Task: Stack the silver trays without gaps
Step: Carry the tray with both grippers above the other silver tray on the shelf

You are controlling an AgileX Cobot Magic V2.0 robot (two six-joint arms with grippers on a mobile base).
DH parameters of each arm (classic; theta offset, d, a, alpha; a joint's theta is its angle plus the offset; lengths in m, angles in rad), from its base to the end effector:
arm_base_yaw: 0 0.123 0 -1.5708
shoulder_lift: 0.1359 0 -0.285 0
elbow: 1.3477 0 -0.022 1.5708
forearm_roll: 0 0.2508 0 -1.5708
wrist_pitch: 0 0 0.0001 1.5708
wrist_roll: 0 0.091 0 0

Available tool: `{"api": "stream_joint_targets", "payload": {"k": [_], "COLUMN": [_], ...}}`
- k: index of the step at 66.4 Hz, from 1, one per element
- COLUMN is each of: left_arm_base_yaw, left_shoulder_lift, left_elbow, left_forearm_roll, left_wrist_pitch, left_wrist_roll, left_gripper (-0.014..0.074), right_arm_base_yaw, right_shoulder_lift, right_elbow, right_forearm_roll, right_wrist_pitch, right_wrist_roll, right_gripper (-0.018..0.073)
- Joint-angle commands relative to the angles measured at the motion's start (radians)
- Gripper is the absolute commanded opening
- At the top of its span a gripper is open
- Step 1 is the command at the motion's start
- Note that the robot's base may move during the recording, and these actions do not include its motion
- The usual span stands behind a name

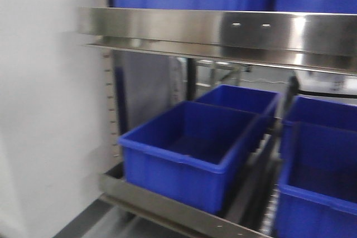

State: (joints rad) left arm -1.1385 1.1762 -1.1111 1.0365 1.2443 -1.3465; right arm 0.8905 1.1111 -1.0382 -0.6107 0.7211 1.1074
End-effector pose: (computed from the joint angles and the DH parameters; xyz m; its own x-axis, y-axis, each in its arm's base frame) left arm 0.1543 -0.1572 0.3828 -0.4752 -0.0086 -0.8798 -0.0399 0.9991 0.0118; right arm 0.1707 0.1561 0.3705 -0.5986 0.1192 -0.7921 -0.2154 0.9285 0.3025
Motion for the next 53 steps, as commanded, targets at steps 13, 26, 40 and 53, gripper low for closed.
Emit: {"api": "stream_joint_targets", "payload": {"k": [13, 26, 40, 53], "left_arm_base_yaw": [-0.012, -0.012, -0.012, -0.012], "left_shoulder_lift": [0.007, 0.007, 0.007, 0.007], "left_elbow": [-0.004, -0.004, -0.004, -0.004], "left_forearm_roll": [0.02, 0.02, 0.02, 0.02], "left_wrist_pitch": [-0.111, -0.111, -0.111, -0.111], "left_wrist_roll": [0.001, 0.001, 0.001, 0.001], "left_gripper": [-0.0013, -0.0013, -0.0013, -0.0013], "right_arm_base_yaw": [0.017, 0.017, 0.017, 0.017], "right_shoulder_lift": [-0.005, -0.005, -0.005, -0.005], "right_elbow": [-0.01, -0.01, -0.01, -0.01], "right_forearm_roll": [0.007, 0.007, 0.007, 0.007], "right_wrist_pitch": [-0.259, -0.259, -0.259, -0.259], "right_wrist_roll": [-0.006, -0.006, -0.006, -0.006], "right_gripper": [-0.0015, -0.0015, -0.0015, -0.0015]}}
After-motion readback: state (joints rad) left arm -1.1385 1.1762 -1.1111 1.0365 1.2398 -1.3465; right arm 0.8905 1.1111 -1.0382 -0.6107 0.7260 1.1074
